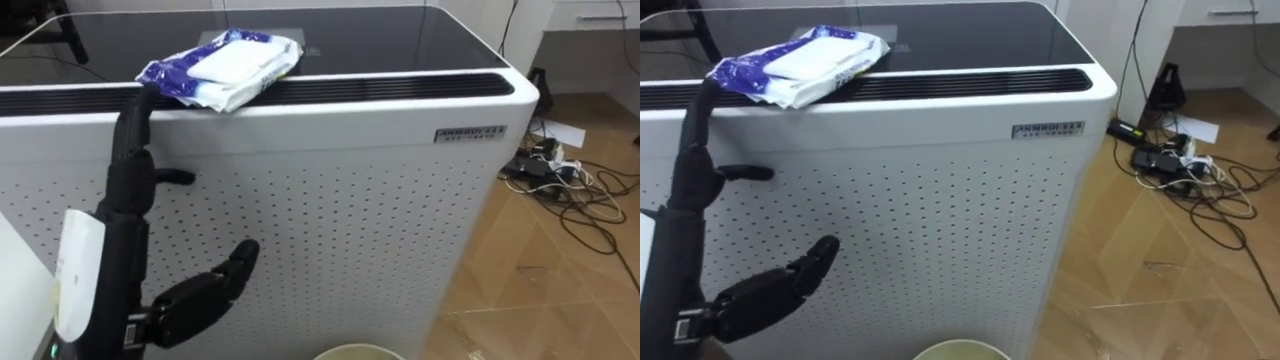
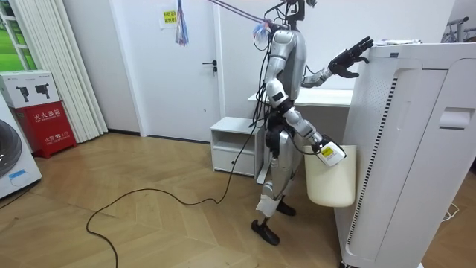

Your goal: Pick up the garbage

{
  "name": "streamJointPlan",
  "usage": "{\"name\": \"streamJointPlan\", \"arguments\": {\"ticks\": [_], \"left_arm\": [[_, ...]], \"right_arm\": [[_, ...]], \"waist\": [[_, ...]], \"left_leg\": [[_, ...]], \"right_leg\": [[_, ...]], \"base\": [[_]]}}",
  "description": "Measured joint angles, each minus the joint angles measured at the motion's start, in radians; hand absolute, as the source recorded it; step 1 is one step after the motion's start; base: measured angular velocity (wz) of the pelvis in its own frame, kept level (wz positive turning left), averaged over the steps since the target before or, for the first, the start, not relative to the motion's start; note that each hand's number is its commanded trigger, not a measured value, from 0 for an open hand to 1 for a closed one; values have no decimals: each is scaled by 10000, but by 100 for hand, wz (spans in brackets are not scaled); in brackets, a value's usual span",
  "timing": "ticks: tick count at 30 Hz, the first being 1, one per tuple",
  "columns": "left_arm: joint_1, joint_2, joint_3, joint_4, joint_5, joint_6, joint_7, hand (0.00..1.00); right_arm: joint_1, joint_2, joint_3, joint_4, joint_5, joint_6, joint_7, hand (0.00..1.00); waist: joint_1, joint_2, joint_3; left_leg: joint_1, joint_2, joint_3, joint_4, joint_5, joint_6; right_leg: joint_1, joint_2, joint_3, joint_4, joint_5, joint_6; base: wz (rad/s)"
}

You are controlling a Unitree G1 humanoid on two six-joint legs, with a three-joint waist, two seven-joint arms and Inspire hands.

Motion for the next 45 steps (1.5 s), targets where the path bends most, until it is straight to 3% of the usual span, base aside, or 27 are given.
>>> {"name": "streamJointPlan", "arguments": {"ticks": [11, 16, 20, 27, 34, 45], "left_arm": [[34, -21, 468, 73, 44, 142, 11, 0], [35, -20, 715, 73, 43, 165, 243, 0], [30, -20, 749, 74, 249, 165, 480, 0], [22, -47, 1728, 36, 1542, 240, 1156, 0], [-12, -57, 2969, -410, 1754, 366, 1784, 0], [-239, -41, 3433, -750, 1984, 418, 1960, 0]], "right_arm": [[103, 27, -20, -4, -390, 2, -29, 100], [102, -4, -21, -77, -389, 1, -35, 100], [102, -4, -15, -78, -396, 1, -55, 100], [116, -33, -12, -70, -578, 1, -235, 100], [193, -21, -35, -54, -554, 0, -279, 100], [234, -19, -38, -56, -570, 0, -225, 100]], "waist": [[10, 4, 1], [29, 156, 89], [157, 277, 76], [386, 356, 67], [465, 404, 66], [460, 438, 61]], "left_leg": [[14, -23, -213, 0, -1, -6], [-17, -23, -237, -3, -3, -9], [-26, -21, -238, -17, -3, -9], [-77, -36, -385, 7, -6, -14], [-66, -51, -541, 25, 6, -34], [10, -60, -526, 7, 6, -34]], "right_leg": [[164, 15, -174, -112, 1, -1], [166, 33, -171, -192, 28, -5], [127, 33, -160, -193, 28, -5], [127, 32, -270, -195, 28, -6], [229, 35, -403, -224, 31, -11], [340, 44, -381, -339, 48, -16]], "base": [[4], [0], [-2], [4], [6], [0]]}}
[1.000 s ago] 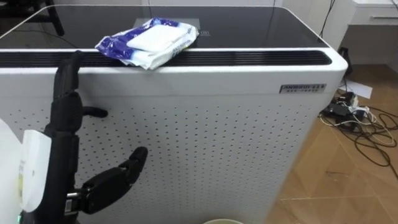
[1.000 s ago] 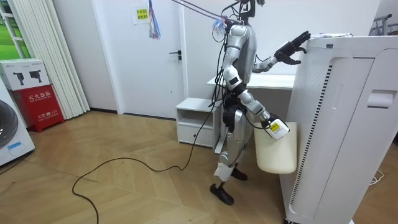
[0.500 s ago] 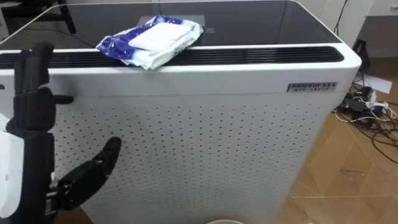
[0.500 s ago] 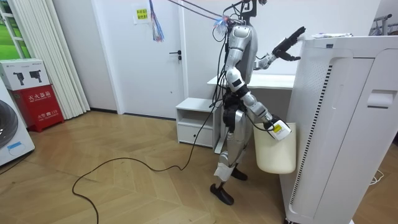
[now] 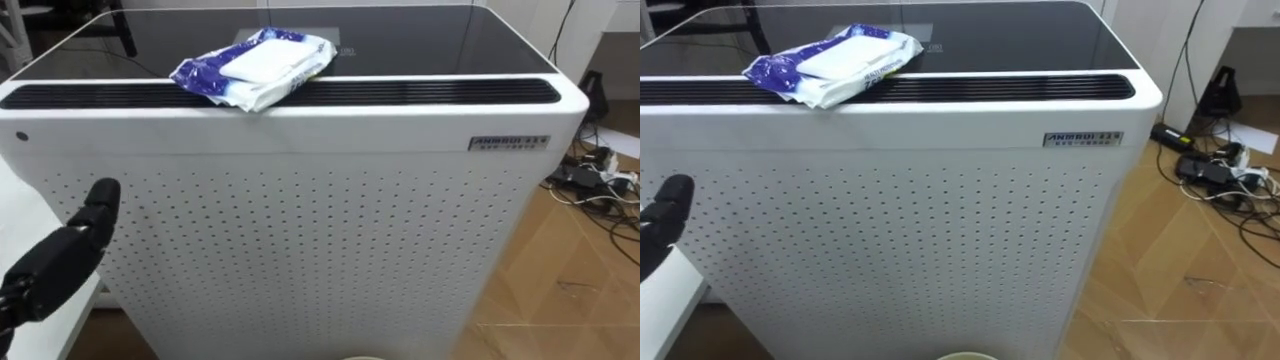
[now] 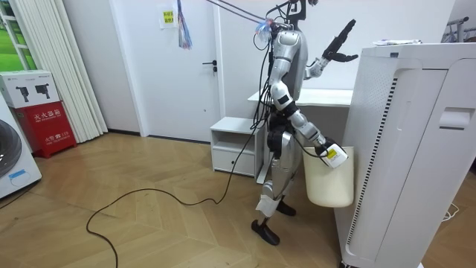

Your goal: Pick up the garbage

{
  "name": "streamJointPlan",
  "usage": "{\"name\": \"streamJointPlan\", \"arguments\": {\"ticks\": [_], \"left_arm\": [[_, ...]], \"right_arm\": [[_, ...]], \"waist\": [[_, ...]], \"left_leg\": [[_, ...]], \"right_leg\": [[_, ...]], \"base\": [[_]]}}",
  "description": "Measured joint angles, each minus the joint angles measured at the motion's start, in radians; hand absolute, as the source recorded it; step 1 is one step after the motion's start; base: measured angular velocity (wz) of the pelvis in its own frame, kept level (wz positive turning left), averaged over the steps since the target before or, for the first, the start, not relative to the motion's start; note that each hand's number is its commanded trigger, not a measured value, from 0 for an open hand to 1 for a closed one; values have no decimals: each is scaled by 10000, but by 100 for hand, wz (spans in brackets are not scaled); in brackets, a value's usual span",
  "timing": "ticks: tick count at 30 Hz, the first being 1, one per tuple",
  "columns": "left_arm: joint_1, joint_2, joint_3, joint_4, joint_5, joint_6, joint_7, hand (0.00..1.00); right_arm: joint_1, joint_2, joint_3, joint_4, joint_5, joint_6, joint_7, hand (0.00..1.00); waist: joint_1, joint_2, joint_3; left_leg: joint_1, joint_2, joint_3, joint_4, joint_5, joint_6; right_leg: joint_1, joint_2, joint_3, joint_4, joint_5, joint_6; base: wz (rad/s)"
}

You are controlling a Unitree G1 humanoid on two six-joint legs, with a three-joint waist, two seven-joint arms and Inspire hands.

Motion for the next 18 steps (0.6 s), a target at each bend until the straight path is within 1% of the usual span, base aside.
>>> {"name": "streamJointPlan", "arguments": {"ticks": [3, 4, 7, 9, 10, 11, 12, 13, 15, 16, 18], "left_arm": [[-22, 21, -6, -189, -2, 86, -51, 0], [-22, 52, -31, -316, -6, 125, -67, 0], [-22, 87, -121, -471, -3, 179, -163, 0], [-42, 187, -236, -471, 7, 237, -343, 0], [-76, 222, -247, -470, 11, 278, -442, 0], [-98, 267, -269, -469, 12, 328, -473, 0], [-145, 432, -387, -462, 11, 463, -514, 0], [-201, 546, -517, -451, 11, 548, -557, 0], [-334, 670, -665, -429, 12, 608, -672, 0], [-406, 833, -775, -428, 11, 621, -674, 0], [-419, 993, -836, -425, 11, 629, -688, 0]], "right_arm": [[3, -1, 0, -10, -1, 0, 6, 100], [3, -8, 0, -10, -1, 0, 21, 100], [2, -46, 0, -10, -10, 0, 97, 100], [-17, -71, -1, -11, -8, 0, 223, 100], [-22, -71, -25, -10, -14, 0, 309, 100], [-29, -72, -35, -10, -16, 0, 347, 100], [-38, -82, -46, -11, -16, 0, 417, 100], [-64, -85, -47, -11, -16, 0, 448, 100], [-105, -86, -48, -11, -77, 0, 518, 100], [-112, -90, -48, -16, -83, 0, 578, 100], [-116, -104, -48, -21, -100, 0, 630, 100]], "waist": [[-10, 43, 23], [-66, 65, 36], [-172, 107, 42], [-228, 150, 40], [-337, 155, 43], [-363, 170, 51], [-432, 176, 56], [-486, 204, 79], [-522, 242, 87], [-555, 267, 81], [-636, 329, 72]], "left_leg": [[7, 3, 8, -10, 0, 0], [10, 3, 4, -15, 0, 0], [14, 0, -6, -30, 0, 0], [15, 1, -11, -27, 0, 0], [10, -2, -22, -26, 0, 0], [12, -5, -28, -23, 0, 0], [22, -9, -20, -22, 0, 0], [69, -11, 19, -33, 0, 0], [123, -4, 35, -76, -1, 1], [126, 0, 44, -104, -1, 1], [140, 4, 72, -124, -1, 1]], "right_leg": [[2, 0, 0, 2, 1, 0], [12, 0, -4, 1, 1, 0], [19, -1, -5, -1, 0, 0], [16, -1, -14, -2, 0, 0], [23, 0, -26, -13, 0, 0], [45, -1, -22, -20, 0, 0], [90, -3, -7, -25, 0, 0], [80, -8, 12, -29, 0, 1], [92, -8, 36, -24, 0, 1], [84, -8, 35, -25, 0, 1], [86, -8, 29, -30, 0, 1]], "base": [[0], [0], [0], [0], [0], [0], [0], [0], [-7], [-5], [0]]}}
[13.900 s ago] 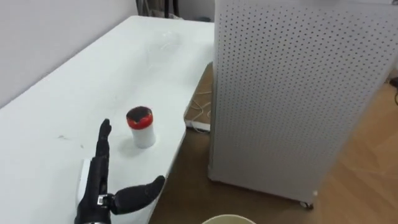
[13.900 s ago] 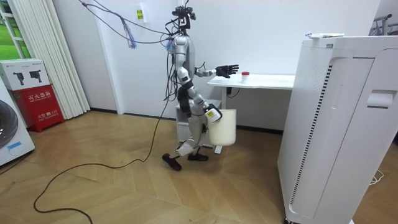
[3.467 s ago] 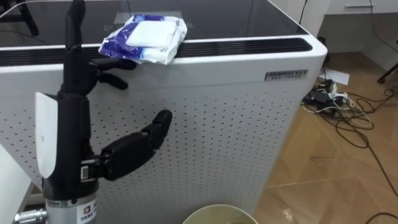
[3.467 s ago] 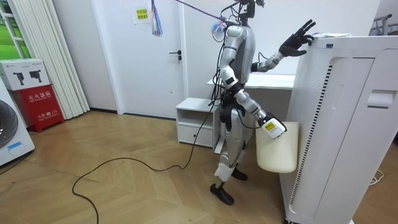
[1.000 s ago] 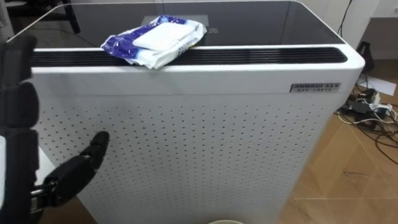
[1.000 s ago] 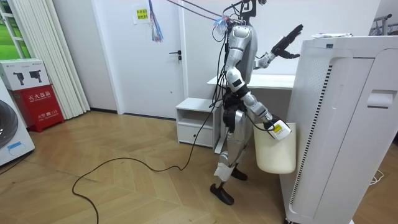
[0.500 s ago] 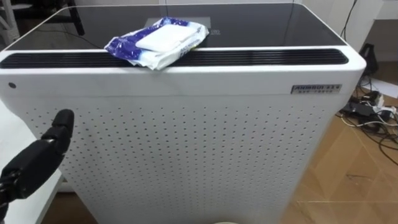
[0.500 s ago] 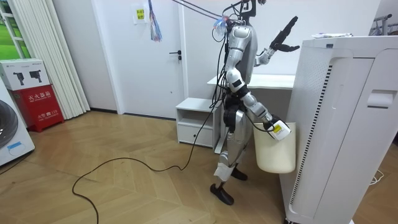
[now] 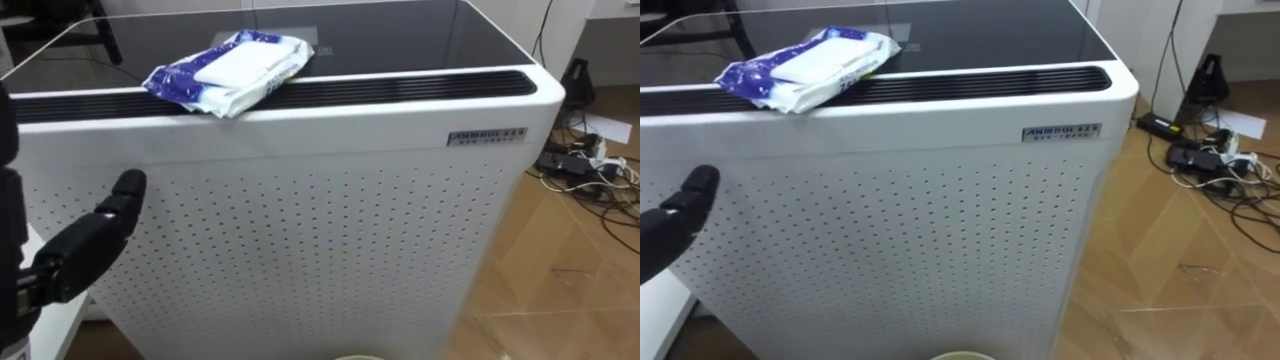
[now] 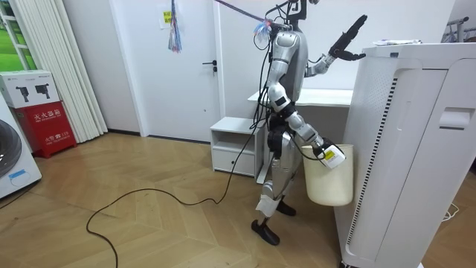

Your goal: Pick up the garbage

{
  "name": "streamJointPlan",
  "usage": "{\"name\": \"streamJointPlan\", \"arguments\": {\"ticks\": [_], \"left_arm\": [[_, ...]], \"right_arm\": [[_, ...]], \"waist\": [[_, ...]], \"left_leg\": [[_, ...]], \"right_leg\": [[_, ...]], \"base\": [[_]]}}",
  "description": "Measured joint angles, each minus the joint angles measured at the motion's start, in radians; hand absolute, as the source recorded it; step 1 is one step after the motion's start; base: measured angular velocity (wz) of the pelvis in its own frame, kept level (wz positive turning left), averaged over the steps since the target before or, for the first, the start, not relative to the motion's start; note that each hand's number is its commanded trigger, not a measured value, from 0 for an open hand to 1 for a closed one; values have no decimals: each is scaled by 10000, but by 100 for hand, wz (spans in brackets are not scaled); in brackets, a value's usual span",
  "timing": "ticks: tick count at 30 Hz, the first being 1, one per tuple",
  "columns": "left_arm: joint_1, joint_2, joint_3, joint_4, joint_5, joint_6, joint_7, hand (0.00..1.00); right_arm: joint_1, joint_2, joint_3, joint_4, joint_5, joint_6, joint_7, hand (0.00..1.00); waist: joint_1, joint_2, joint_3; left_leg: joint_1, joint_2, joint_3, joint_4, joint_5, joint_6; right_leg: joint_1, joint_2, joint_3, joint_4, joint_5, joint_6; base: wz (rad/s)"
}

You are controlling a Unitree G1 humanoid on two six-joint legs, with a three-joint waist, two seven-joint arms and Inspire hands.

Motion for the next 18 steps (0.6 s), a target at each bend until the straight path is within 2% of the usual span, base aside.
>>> {"name": "streamJointPlan", "arguments": {"ticks": [6, 11, 13, 18], "left_arm": [[-12, 178, -7, 69, -8, 280, -4, 0], [-29, 235, -37, 81, 78, 601, -243, 0], [-179, 266, -38, 87, 419, 761, -437, 0], [-378, 268, -38, 200, 896, 831, -604, 0]], "right_arm": [[0, -206, 0, -6, -26, 1, 1, 100], [0, -255, -38, -42, -27, 13, 5, 100], [17, -254, -56, -113, -35, 48, 29, 100], [18, -257, -185, -119, -87, 61, 180, 100]], "waist": [[-282, 282, -58], [-352, 301, -66], [-355, 300, -53], [-349, 367, -21]], "left_leg": [[16, 0, 36, -19, 2, 0], [108, 7, 67, -18, 5, -1], [226, 15, 89, -41, 4, 0], [386, 30, 259, -168, 12, 0]], "right_leg": [[13, -14, 2, 0, 0, 1], [68, -17, 17, 10, 0, 1], [147, -5, 167, 19, 0, 1], [175, 2, 350, 27, 0, 6]], "base": [[0], [-1], [-8], [-9]]}}
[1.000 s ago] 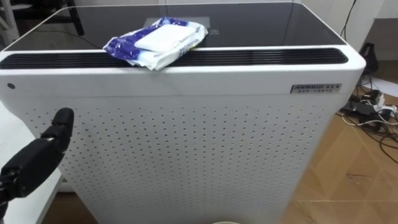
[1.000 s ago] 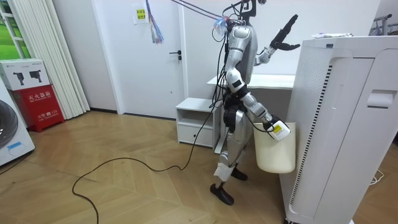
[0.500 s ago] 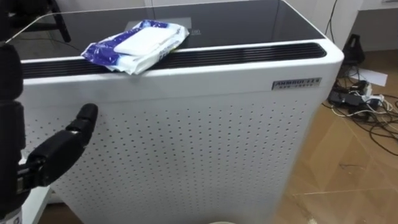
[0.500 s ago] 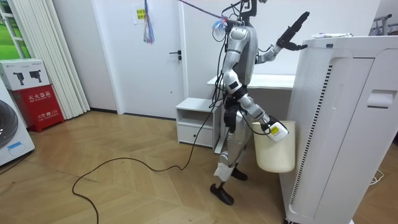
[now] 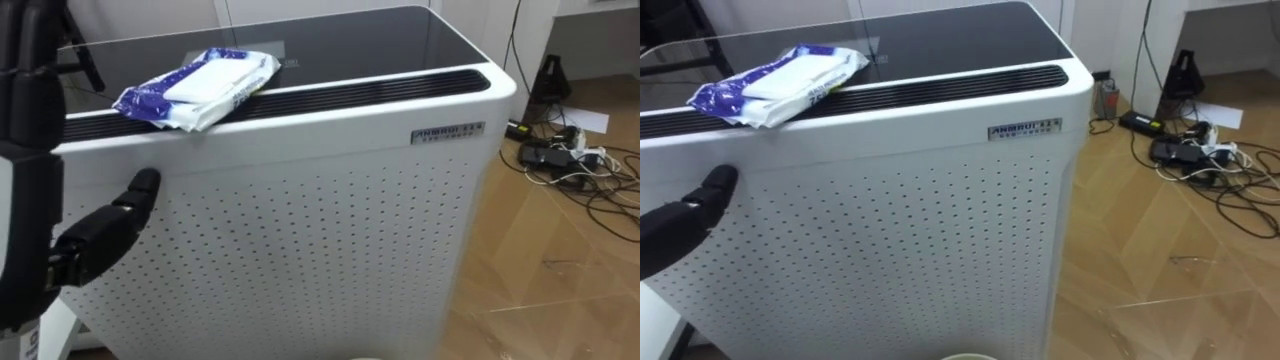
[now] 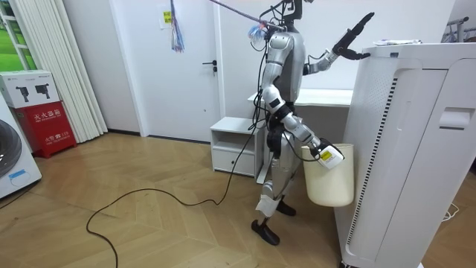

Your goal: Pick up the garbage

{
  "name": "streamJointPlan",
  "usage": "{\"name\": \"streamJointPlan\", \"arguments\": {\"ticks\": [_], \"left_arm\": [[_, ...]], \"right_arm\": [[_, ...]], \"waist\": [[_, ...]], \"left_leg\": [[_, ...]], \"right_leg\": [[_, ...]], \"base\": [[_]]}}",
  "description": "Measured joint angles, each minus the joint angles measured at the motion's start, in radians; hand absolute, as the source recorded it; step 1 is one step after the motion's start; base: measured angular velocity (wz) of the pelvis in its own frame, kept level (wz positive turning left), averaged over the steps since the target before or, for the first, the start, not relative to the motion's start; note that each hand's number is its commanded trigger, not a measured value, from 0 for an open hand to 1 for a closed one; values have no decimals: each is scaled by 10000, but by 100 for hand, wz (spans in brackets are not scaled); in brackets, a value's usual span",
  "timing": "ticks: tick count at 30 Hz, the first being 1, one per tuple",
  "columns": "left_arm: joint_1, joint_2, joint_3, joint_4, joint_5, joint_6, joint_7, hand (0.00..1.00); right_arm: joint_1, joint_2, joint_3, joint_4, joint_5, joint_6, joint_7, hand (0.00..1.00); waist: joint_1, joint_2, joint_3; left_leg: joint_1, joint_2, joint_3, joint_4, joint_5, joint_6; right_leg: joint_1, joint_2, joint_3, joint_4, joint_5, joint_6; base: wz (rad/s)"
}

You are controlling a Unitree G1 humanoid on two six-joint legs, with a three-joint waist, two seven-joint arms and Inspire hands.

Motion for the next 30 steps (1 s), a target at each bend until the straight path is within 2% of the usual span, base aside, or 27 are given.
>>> {"name": "streamJointPlan", "arguments": {"ticks": [8, 11, 17, 19, 23, 25, 30], "left_arm": [[-6, 7, -4, -19, 165, 36, -255, 0], [-80, 44, -1, -93, 290, 180, -508, 0], [-89, 262, -2, -297, 608, 292, -825, 0], [-89, 527, -3, -339, 723, 292, -919, 0], [-89, 628, -4, -344, 864, 293, -971, 0], [-90, 835, -4, -344, 867, 294, -992, 0], [-98, 899, -43, -344, 851, 305, -1047, 0]], "right_arm": [[0, -46, -27, -9, -3, 28, 43, 100], [0, -45, -100, -10, -16, 37, 143, 100], [0, -88, -120, -21, -17, 38, 256, 100], [0, -136, -119, -21, -16, 38, 265, 100], [0, -147, -113, -21, -13, 38, 266, 100], [1, -154, -112, -21, -14, 38, 268, 100], [0, -198, -104, -21, -16, 38, 270, 100]], "waist": [[3, 42, -17], [27, 52, -22], [29, 90, -48], [41, 103, -46], [45, 111, -43], [42, 129, -39], [36, 202, -30]], "left_leg": [[13, -2, 8, 55, 35, 8], [11, -2, 8, 61, 35, 7], [18, -1, 7, 59, 39, 5], [40, -2, 8, 52, 43, 4], [80, -3, 13, 1, 62, 1], [81, -2, 11, -23, 77, -3], [79, -5, -5, -30, 90, -6]], "right_leg": [[21, -2, 7, 48, 10, 5], [19, -4, 4, 32, 10, 6], [20, -4, -2, 9, 13, 3], [37, -6, -6, 9, 13, 2], [55, -9, -5, 2, 13, 2], [56, -9, -63, -6, 14, 1], [66, -12, -97, 0, 14, 1]], "base": [[-1], [0], [0], [0], [0], [0], [1]]}}
